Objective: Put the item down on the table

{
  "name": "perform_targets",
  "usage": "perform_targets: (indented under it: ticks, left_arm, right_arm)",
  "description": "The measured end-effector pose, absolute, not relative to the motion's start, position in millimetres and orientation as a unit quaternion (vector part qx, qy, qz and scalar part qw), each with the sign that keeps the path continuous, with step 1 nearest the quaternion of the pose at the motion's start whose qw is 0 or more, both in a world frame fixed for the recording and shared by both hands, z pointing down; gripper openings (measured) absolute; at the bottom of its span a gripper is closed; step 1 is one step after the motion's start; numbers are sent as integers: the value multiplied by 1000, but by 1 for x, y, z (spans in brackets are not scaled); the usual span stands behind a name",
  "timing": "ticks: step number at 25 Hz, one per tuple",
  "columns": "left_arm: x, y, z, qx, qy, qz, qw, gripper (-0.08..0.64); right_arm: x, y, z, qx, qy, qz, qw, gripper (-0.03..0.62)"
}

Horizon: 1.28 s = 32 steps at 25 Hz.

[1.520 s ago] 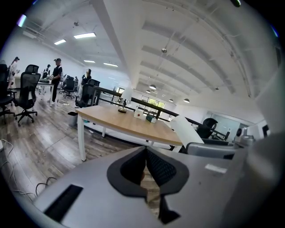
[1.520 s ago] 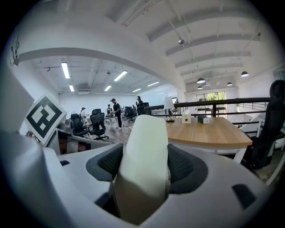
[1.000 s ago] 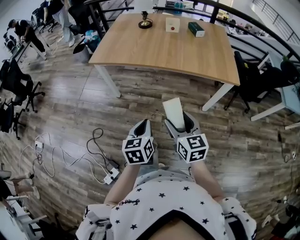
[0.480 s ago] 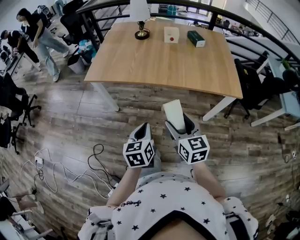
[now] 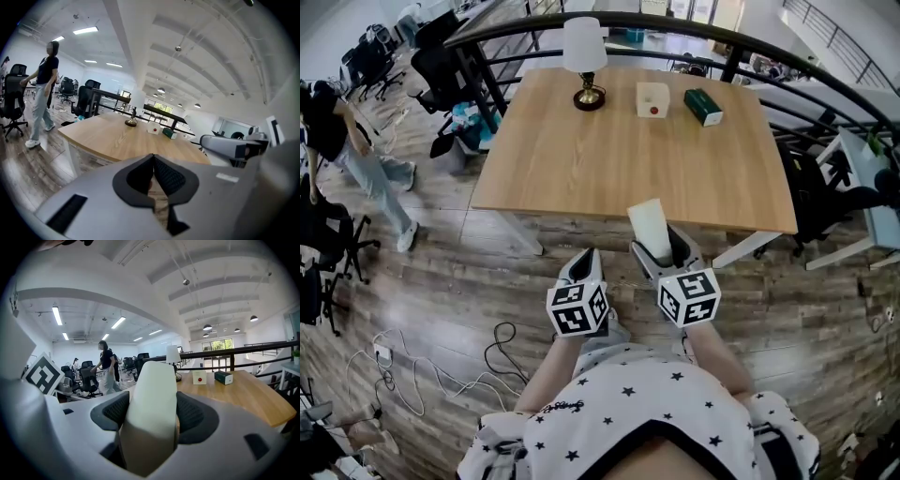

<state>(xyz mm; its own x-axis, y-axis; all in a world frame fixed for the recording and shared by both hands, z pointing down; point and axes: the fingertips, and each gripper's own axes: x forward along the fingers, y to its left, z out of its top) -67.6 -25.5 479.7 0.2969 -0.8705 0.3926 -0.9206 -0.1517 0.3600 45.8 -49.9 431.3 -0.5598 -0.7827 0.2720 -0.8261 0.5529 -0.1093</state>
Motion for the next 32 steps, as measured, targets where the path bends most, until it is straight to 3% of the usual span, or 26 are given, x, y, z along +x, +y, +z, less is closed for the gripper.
perform_targets:
  ticks: [16, 32]
  left_arm:
    - [-117, -169, 484, 773, -569, 54, 275, 14]
    - [-135, -250, 538, 748, -580, 75, 315, 14]
  right_arm:
    - [-7, -199, 437, 480, -863, 115, 108, 305]
    - [-10, -292, 513, 472, -850, 147, 180, 305]
